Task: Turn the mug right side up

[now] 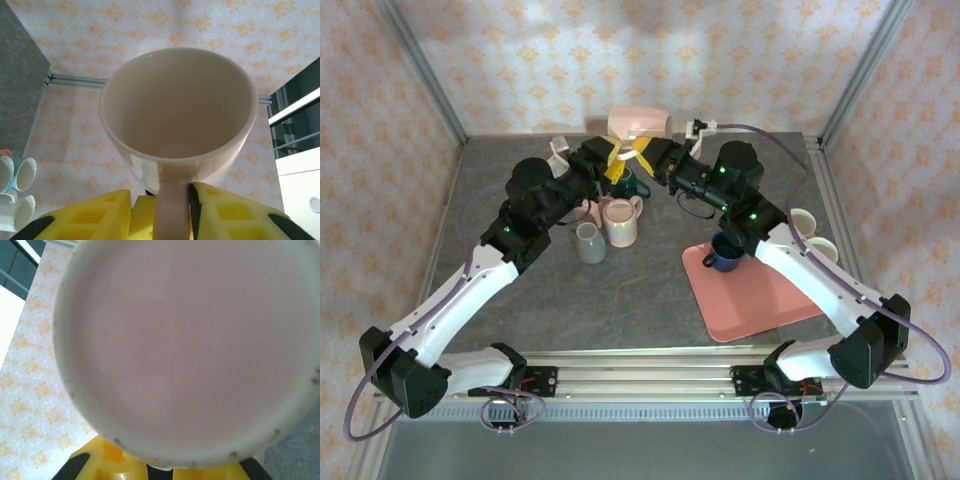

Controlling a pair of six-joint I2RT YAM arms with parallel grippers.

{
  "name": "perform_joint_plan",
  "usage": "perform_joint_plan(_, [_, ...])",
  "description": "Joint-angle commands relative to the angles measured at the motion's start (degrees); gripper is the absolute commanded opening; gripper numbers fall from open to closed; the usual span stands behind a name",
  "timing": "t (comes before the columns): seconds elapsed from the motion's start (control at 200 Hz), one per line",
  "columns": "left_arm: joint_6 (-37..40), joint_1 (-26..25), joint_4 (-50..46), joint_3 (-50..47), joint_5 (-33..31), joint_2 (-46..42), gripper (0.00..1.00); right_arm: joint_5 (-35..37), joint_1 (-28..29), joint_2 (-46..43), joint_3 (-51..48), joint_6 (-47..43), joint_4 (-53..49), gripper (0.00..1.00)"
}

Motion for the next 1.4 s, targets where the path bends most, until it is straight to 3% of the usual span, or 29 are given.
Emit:
perform_joint_plan(0.0, [1.3,-0.3,0.1,3.1,2.3,0.1,0.34,-1.4,0.5,-2.7,2.1,-0.5,5.3,0.0])
perform_joint_plan(0.365, [-0.1,-1.0,1.1,3.2,2.8,0.7,0.22,-0.2,0.8,-2.6,1.3,0.1,4.8,0.0])
perform_joint_plan(0.57, [2.3,-1.1,-2.0,4.6,3.7,1.4,0.0,1.1,0.8,-2.8,1.1,-0.6,2.0,0.0])
perform_joint_plan(0.706, [6.9,-1.1,-0.1,4.7,1.8,0.7,0.0,2.4,0.8,-3.0,1.2,-2.1,-1.0,0.0])
perform_joint_plan(0.906, [15.2,-1.3,-2.6,7.7,0.6,0.5,0.0,3.8,0.8,-3.9,0.1,-3.1,-2.5,0.13])
perform_joint_plan(1.126, [20.7,-1.4,2.3,6.4,-0.2,-0.3,0.0,5.5,0.8,-4.7,-0.7,-4.5,-4.3,0.47])
perform_joint_plan(1.266, [28.4,-1.4,2.3,6.8,-0.9,-1.3,0.0,7.7,0.8,-6.0,-0.7,-6.7,-9.2,0.57])
perform_joint_plan(1.396, [37.4,-1.4,-4.1,9.9,0.1,-1.5,0.0,10.4,0.8,-8.1,0.0,-10.7,-17.4,0.62])
